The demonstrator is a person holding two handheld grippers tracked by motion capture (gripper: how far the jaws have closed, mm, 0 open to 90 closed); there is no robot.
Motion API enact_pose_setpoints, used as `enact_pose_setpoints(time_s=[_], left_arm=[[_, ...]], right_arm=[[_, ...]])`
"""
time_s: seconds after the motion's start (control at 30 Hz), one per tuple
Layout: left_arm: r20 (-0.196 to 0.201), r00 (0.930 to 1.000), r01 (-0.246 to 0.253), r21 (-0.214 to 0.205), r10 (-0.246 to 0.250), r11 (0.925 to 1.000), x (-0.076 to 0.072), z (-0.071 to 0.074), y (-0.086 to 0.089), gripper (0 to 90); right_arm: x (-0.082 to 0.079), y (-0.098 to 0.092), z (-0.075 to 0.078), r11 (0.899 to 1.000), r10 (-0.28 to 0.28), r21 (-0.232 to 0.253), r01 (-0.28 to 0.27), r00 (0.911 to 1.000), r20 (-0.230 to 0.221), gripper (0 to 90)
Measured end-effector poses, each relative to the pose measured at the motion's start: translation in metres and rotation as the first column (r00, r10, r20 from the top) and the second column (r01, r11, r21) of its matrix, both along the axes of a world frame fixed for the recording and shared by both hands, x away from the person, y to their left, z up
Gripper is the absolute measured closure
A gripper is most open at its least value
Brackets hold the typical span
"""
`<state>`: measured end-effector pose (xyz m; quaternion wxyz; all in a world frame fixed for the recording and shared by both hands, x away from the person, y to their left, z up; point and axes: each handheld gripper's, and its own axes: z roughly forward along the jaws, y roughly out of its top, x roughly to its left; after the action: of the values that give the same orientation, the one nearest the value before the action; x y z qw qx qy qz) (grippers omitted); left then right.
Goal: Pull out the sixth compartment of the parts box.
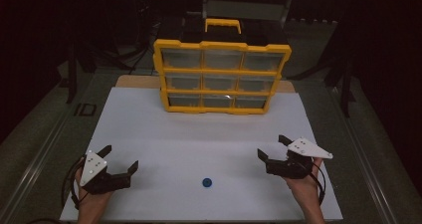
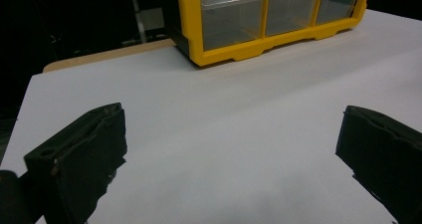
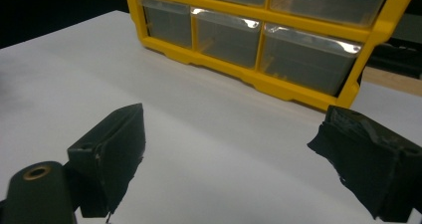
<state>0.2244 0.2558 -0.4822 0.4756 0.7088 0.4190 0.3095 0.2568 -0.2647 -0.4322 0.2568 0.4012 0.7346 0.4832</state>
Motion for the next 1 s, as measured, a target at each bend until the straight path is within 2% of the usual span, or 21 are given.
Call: enact_pose_setpoints(time_s=[0.67,1.0], left_arm=[[0.004,1.0,0.003,0.003,-0.003,1.0,0.0,0.0,0.0,0.0],[0.004,1.0,0.003,0.002,-0.003,1.0,0.0,0.0,-0.001,0.0]], right_arm=[[0.024,0.017,0.018,1.0,0.007,-0.019,-0.007,0.9995,0.03,11.0],[0.034,0.023,0.023,1.0,0.004,-0.03,-0.003,0.9996,0.03,11.0]])
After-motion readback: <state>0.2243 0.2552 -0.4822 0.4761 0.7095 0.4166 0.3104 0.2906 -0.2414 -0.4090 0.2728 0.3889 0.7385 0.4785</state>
